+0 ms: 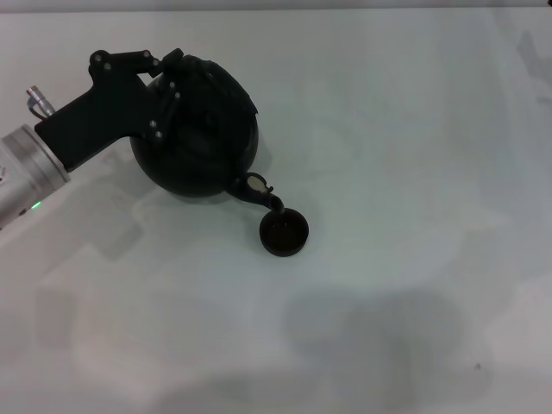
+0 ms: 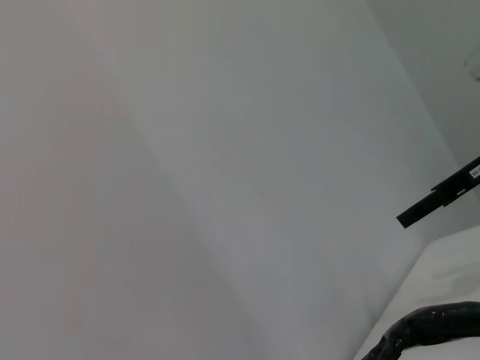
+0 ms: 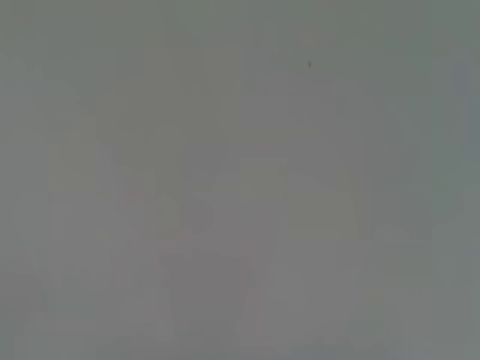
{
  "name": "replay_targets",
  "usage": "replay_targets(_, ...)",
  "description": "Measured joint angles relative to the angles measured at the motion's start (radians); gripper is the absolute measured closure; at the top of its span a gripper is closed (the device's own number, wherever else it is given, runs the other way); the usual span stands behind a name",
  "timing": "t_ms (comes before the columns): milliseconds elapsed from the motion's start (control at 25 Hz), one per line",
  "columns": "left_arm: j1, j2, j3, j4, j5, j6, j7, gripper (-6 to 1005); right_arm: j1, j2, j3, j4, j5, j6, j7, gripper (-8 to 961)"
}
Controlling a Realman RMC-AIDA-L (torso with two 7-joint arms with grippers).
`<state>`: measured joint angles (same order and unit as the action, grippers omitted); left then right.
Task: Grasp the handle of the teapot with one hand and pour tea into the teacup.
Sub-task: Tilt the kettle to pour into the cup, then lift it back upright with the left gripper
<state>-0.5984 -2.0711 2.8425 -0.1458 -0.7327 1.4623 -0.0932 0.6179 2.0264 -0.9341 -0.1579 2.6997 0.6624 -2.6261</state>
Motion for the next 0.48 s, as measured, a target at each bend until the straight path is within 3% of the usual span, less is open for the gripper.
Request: replay_targets(480, -0.011, 0.003, 0.000, 0.000, 0.000, 0.005, 0.065, 896, -0.001, 0.001, 0.000, 0.000, 0.000, -0.002, 0.000, 123)
